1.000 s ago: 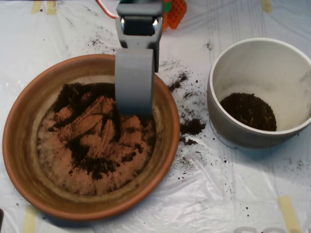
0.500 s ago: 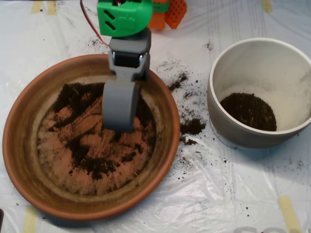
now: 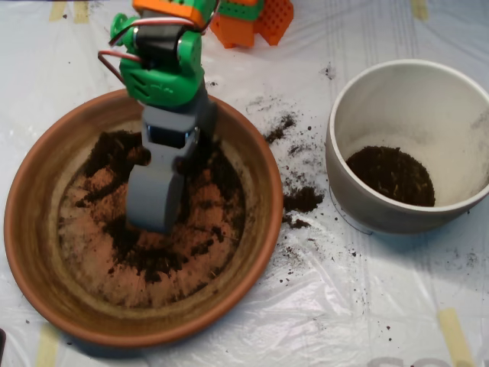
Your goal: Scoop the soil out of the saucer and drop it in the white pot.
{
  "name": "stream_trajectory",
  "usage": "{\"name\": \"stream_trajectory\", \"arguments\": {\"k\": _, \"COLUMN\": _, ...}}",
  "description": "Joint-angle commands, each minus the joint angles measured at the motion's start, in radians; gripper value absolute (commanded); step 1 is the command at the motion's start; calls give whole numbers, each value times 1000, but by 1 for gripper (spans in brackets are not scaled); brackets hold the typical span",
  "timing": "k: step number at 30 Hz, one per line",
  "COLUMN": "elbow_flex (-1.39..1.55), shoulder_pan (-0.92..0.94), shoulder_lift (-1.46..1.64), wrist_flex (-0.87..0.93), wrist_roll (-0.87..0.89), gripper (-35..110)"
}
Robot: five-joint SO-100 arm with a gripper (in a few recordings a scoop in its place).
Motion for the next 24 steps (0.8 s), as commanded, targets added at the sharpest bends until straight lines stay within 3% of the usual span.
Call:
{"name": "stream_trajectory", "arguments": {"k": 1, "elbow_flex": -195, "shoulder_pan": 23, "shoulder_lift": -63, "wrist_flex": 69, "wrist_roll": -9, "gripper": 63}}
{"name": "stream_trajectory", "arguments": {"k": 15, "elbow_flex": -526, "shoulder_pan": 28, "shoulder_lift": -357, "wrist_flex": 218, "wrist_roll": -40, "gripper": 68}}
{"name": "stream_trajectory", "arguments": {"k": 24, "elbow_flex": -1023, "shoulder_pan": 35, "shoulder_lift": -678, "wrist_flex": 540, "wrist_roll": -114, "gripper": 69}}
